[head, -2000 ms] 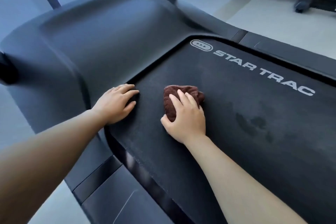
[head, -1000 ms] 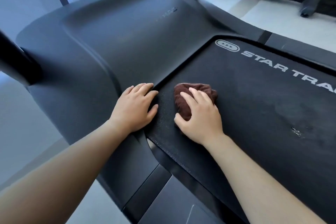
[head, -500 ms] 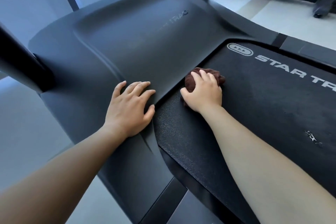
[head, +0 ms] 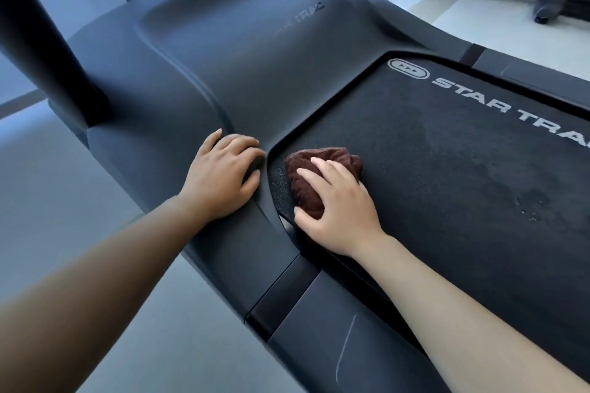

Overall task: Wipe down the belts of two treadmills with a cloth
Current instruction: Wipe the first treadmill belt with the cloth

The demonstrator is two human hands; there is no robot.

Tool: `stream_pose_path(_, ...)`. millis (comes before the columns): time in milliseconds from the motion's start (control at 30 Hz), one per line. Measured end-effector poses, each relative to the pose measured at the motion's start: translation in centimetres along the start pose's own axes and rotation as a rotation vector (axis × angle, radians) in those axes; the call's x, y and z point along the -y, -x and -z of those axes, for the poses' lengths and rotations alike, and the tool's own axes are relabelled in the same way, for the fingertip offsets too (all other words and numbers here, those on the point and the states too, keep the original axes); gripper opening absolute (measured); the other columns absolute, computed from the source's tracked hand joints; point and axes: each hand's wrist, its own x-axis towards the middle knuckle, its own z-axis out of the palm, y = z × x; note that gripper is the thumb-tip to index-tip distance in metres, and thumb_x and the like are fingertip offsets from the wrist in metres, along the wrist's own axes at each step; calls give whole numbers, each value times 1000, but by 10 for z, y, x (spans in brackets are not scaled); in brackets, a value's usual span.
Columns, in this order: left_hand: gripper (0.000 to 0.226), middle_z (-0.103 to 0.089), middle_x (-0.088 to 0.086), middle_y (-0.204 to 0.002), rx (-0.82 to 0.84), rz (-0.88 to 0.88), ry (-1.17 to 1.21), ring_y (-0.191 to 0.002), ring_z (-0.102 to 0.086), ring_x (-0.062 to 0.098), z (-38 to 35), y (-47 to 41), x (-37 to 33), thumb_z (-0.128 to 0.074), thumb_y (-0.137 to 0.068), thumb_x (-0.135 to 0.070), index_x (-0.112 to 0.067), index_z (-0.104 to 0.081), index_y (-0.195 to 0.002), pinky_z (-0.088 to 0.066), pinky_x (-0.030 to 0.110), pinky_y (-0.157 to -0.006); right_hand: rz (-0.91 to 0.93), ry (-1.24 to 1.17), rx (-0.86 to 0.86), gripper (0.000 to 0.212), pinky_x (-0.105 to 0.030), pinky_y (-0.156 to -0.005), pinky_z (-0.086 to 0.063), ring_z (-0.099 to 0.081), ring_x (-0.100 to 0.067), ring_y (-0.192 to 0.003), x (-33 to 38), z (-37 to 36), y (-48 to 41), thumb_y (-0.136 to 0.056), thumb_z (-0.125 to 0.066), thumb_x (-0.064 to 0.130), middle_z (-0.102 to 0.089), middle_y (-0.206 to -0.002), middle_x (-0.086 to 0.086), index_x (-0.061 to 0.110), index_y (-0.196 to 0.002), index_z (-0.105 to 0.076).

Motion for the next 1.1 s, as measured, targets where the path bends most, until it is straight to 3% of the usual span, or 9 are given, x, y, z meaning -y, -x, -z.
stream_pose_path(167, 39, -59, -3, -123, -78, 6, 120, -124, -48, 19, 1, 39, -3, -37, -84, -35, -21, -64, -109, -27, 36, -106, 3, -15, -16, 60, -42, -107, -31, -29, -17, -138, 1, 1, 4, -77, -61, 54, -40, -147, 4, 29, -131, -54)
stream_pose_path(367, 35, -61, -7, -117, -98, 27, 87, -120, -50, 17, -2, 34, -3, -39, -83, -36, -24, -65, -103, -27, 30, -99, -57, 9, -15, 60, -43, -108, -29, -23, -16, -140, 8, -10, -28, -80, -58, 54, -34, -151, 6, 32, -135, -49)
stream_pose_path(700, 36, -62, -4, -114, -67, 1, 50, -121, -49, 20, 1, 36, -4, -38, -84, -35, -22, -67, -101, -33, 38, -100, 38, 19, 39, 56, -46, -109, -28, -25, -14, -139, 14, -2, 0, -81, -56, 51, -37, -148, 8, 32, -134, -50)
stream_pose_path(867, 36, -63, -4, -113, -82, 7, 53, -120, -50, 20, 0, 36, -4, -38, -84, -35, -22, -67, -100, -30, 36, -99, 84, 208, 52, 61, -63, -108, -4, -18, -20, -140, 13, 9, 0, -79, -49, 60, -34, -149, 4, 34, -134, -47)
stream_pose_path(967, 37, -63, -4, -113, -76, 8, 62, -121, -50, 21, 0, 36, -5, -37, -84, -36, -22, -67, -99, -30, 36, -99, 35, 220, 161, 68, -61, -110, 3, -4, -24, -144, 23, 2, -14, -82, -47, 55, -17, -157, -1, 30, -143, -32)
stream_pose_path(1100, 39, -62, -2, -115, -69, -6, 80, -120, -51, 23, 2, 36, -3, -34, -85, -35, -22, -67, -100, -32, 39, -99, -28, 208, 193, 67, -57, -110, -8, -7, -25, -144, 23, -4, -15, -83, -46, 50, -14, -158, 0, 32, -145, -27)
